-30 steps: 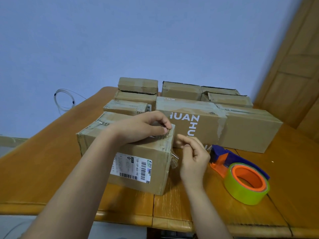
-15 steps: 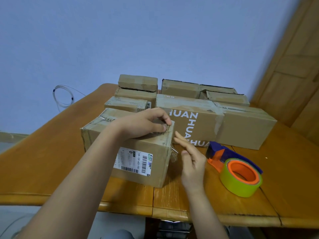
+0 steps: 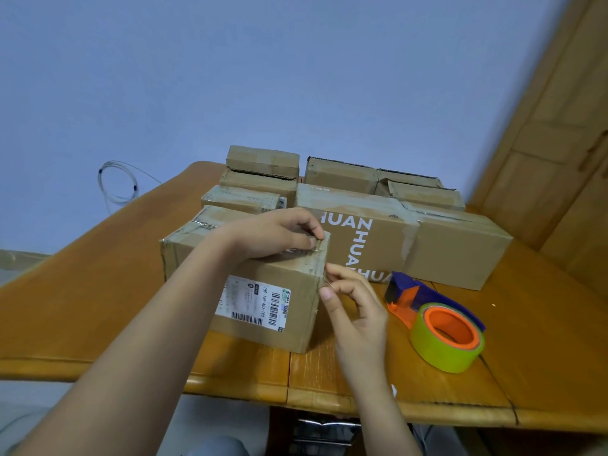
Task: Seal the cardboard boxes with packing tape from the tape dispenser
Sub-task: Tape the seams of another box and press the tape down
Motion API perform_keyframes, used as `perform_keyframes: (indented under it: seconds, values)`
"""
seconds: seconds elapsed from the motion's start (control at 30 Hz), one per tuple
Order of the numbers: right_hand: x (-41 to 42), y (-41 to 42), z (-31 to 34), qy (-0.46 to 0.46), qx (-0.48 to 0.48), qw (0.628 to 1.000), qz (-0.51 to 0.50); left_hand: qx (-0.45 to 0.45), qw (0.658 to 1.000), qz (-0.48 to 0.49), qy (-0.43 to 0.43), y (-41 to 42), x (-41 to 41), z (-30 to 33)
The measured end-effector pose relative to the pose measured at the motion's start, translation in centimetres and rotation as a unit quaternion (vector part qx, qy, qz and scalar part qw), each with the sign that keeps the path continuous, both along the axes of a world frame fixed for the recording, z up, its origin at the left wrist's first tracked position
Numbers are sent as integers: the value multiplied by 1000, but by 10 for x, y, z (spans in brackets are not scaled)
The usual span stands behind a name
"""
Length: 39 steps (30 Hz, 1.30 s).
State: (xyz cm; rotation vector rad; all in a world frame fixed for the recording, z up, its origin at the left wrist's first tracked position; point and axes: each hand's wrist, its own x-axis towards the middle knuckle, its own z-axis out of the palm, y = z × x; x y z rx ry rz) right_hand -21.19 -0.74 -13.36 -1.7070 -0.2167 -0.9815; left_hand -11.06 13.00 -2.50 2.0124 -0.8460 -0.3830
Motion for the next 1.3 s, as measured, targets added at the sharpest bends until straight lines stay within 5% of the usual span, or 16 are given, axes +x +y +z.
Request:
perform_keyframes:
  seconds: [0.6, 0.8, 0.93, 1.3]
  values:
    - [15, -13, 7, 102, 96, 985, 103, -4, 1000, -10, -12, 0, 3, -2]
    - [34, -20, 12, 179, -45, 982, 33, 24, 999, -6, -37, -3, 3, 0]
    - [30, -22, 7, 148, -122, 981, 9, 19, 1000, -13, -9, -2, 3, 0]
    - [17, -19, -3, 67, -46, 996, 41, -8, 1000, -13, 21, 0, 4, -2]
